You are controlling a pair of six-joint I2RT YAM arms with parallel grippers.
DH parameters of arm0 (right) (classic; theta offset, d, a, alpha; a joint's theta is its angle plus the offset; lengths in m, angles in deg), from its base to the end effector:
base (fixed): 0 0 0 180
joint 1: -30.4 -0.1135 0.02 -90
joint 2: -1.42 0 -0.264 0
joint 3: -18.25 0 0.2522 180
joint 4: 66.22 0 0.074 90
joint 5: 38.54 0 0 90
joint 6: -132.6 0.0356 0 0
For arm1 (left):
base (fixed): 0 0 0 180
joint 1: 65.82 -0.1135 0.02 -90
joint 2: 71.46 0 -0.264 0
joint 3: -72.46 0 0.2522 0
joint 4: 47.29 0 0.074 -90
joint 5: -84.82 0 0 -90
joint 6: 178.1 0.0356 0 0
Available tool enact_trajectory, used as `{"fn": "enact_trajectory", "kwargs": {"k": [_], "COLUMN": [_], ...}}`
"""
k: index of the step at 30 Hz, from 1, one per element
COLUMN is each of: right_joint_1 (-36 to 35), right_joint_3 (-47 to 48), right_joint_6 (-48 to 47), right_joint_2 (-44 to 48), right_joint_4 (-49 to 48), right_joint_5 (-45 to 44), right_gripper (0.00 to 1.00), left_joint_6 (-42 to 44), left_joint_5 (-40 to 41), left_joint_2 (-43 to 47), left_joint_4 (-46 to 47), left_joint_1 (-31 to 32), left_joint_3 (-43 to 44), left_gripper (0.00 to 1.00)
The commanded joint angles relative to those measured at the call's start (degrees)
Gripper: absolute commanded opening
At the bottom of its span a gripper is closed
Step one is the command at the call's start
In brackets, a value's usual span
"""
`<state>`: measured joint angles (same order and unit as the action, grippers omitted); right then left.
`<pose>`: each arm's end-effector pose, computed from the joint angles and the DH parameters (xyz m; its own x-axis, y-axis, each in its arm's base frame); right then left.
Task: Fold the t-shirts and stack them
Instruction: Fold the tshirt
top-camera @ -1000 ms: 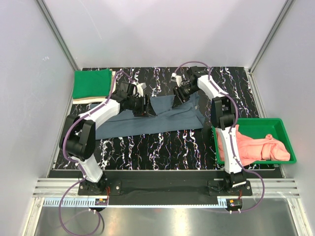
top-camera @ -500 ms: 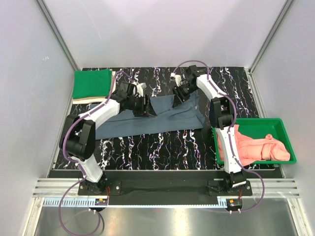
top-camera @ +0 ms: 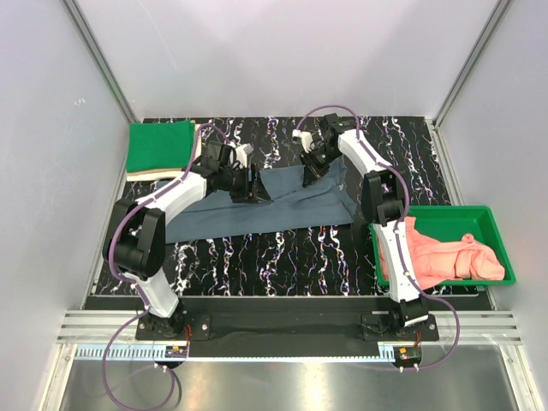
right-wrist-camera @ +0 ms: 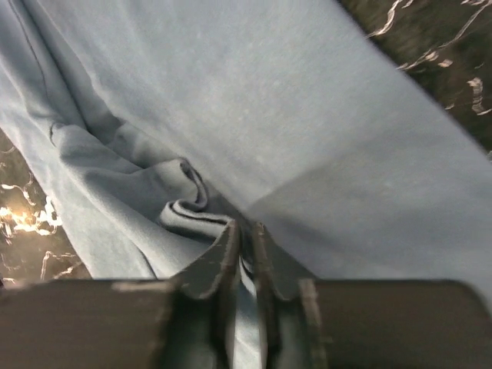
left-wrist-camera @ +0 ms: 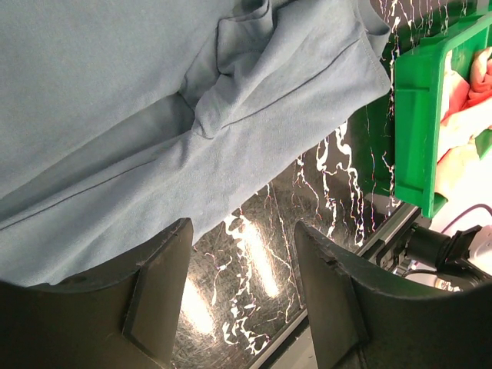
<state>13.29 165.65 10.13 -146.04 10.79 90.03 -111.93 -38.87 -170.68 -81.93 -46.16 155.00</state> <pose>0.4881 0.1735 0.1560 -0.5908 -0.6210 -0.5150 -0.8066 0.4419 0.3925 0.3405 -0.1426 0.2208 -0.9175 -0.0292 -0.3967 0.2577 0.7162 -0.6486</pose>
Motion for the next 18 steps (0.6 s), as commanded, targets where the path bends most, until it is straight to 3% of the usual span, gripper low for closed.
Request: {"fn": "enact_trajectory", "kwargs": {"k": [1, 5, 9, 13, 17, 18], "right_joint_1": [-0.5, -0.5, -0.6, -0.5, -0.5, -0.5], "right_joint_3": [4.4, 4.1, 1.4, 0.5, 0.8, 1.1], "right_joint_6": [0.6, 4.3, 6.6, 6.7, 3.6, 3.0], "right_joint_2": [-0.6, 0.9, 3.6, 3.5, 3.5, 3.0], "right_joint_4": [0.0, -5.7, -10.3, -10.6, -5.3, -4.2], "right_joint_5": [-1.5, -2.9, -2.5, -1.2, 1.2, 0.5], "right_gripper": [0.14, 0.03, 0.0, 0.0, 0.37, 0.39], "left_joint_6": [-0.2, -1.5, -3.0, -3.1, -2.5, -2.4], "left_joint_5": [-1.5, 2.7, 9.6, 10.8, 10.2, 10.1], "left_joint_2": [-0.1, -2.0, -3.1, -4.1, -4.7, -4.8], "left_joint_4": [2.6, 2.6, 2.5, 2.0, 1.9, 1.7], "left_joint_1": [-0.4, -1.0, -1.9, -1.9, -2.0, -1.9], "left_joint_3": [1.0, -0.6, -3.2, -3.2, -3.6, -3.6], "left_gripper": [0.61, 0.6, 0.6, 0.6, 0.61, 0.61]}}
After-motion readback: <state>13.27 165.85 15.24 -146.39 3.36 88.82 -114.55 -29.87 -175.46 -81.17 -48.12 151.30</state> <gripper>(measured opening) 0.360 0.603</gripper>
